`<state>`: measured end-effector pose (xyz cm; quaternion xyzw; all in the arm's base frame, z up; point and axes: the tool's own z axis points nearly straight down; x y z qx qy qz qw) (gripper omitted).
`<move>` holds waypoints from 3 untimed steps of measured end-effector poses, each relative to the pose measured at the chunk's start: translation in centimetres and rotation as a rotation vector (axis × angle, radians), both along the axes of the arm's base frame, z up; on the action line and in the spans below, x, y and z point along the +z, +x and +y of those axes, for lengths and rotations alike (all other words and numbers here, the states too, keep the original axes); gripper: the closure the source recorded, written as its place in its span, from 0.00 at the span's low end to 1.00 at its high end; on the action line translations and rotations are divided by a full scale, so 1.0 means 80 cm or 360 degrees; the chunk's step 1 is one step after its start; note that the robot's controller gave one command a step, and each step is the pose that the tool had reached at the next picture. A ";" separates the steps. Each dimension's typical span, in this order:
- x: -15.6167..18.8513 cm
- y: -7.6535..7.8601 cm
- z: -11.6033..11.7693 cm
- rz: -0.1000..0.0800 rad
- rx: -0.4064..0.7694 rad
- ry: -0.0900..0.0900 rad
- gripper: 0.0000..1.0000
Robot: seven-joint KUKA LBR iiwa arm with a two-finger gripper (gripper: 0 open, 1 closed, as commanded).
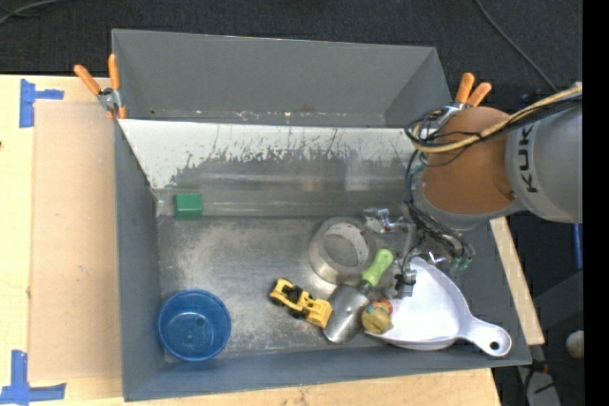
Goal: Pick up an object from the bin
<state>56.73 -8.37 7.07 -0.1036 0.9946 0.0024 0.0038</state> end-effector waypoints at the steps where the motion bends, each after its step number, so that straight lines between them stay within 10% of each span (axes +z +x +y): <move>1: 0.007 0.041 0.042 -0.0008 0.0141 -0.0003 0.00; 3: 0.005 0.056 0.087 -0.0008 0.0414 -0.0003 0.00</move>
Offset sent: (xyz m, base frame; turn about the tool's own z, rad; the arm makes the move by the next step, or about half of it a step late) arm 0.0503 0.0594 0.0057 -0.1748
